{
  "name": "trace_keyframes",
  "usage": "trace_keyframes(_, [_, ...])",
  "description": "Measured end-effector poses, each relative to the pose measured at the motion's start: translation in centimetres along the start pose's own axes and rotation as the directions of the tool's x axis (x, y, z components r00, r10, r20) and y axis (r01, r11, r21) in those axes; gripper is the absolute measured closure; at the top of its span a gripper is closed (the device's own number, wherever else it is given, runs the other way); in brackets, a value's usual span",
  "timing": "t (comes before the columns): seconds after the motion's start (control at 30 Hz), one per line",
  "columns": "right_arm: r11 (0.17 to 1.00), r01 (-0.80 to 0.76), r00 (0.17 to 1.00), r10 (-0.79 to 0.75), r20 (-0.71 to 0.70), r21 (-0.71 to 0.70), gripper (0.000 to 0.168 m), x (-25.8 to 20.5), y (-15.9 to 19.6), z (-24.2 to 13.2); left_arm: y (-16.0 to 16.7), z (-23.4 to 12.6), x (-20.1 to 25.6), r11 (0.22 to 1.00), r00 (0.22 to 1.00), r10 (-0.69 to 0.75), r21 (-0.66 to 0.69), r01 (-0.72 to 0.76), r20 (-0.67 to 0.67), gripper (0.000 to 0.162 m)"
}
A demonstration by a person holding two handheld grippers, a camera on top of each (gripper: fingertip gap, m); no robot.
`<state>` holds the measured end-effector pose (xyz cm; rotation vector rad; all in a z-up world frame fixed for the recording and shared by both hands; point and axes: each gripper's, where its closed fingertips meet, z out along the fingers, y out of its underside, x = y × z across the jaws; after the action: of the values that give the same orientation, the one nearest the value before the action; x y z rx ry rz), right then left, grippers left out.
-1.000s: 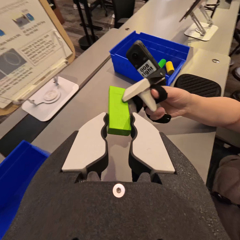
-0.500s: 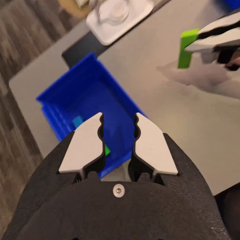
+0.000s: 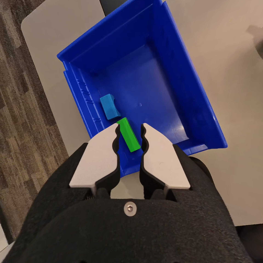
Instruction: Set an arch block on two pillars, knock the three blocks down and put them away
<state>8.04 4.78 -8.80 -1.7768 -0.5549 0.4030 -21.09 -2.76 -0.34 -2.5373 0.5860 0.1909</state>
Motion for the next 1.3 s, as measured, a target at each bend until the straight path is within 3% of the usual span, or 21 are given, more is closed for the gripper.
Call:
trace_keyframes(0.13, [0.999, 0.0, 1.0, 0.0, -0.002, -0.037, 0.152, -0.1, 0.7, -0.4, -0.3, -0.3, -0.5, 0.999, 0.999, -0.034, 0.034, 0.033, 0.018, 0.126])
trace_keyframes(0.27, [0.997, 0.005, 1.0, -0.004, 0.009, -0.076, 0.152, -0.3, 1.4, -0.9, 0.2, -0.5, 0.4, 0.996, 0.996, -0.077, 0.037, 0.079, -0.047, 0.123])
trace_keyframes(0.43, [0.993, 0.005, 1.0, -0.002, 0.023, -0.118, 0.138, -0.3, 1.9, -0.7, 2.7, 0.5, 0.8, 0.986, 0.986, -0.164, -0.034, 0.162, -0.043, 0.12])
trace_keyframes(0.63, [0.998, 0.019, 1.0, -0.018, 0.014, -0.062, 0.124, 0.2, 0.2, -1.2, 6.7, 3.8, 1.9, 0.958, 0.98, -0.198, -0.209, 0.195, 0.005, 0.121])
trace_keyframes(0.8, [0.999, 0.044, 0.999, -0.044, 0.002, 0.014, 0.12, 0.7, -2.1, -2.0, 8.7, 7.7, 1.6, 0.91, 0.967, -0.251, -0.33, 0.249, 0.038, 0.123])
trace_keyframes(0.9, [0.987, 0.097, 0.994, -0.09, -0.06, 0.131, 0.118, 1.9, -5.6, -3.9, 10.0, 9.0, 0.7, 0.88, 0.951, -0.302, -0.365, 0.303, 0.061, 0.117])
trace_keyframes(1.0, [0.959, 0.12, 0.991, -0.099, -0.095, 0.255, 0.119, 2.9, -9.8, -6.8, 10.4, 9.7, 0.6, 0.866, 0.937, -0.348, -0.37, 0.336, 0.034, 0.121])
trace_keyframes(1.13, [0.925, 0.065, 0.996, -0.038, -0.079, 0.375, 0.119, 3.8, -13.4, -10.0, 10.7, 10.2, 0.4, 0.85, 0.936, -0.348, -0.406, 0.337, 0.05, 0.121])
trace_keyframes(1.3, [0.906, -0.046, 0.998, 0.057, -0.014, 0.421, 0.119, 4.9, -14.6, -11.5, 11.2, 10.8, -0.3, 0.831, 0.949, -0.296, -0.46, 0.312, 0.109, 0.118])
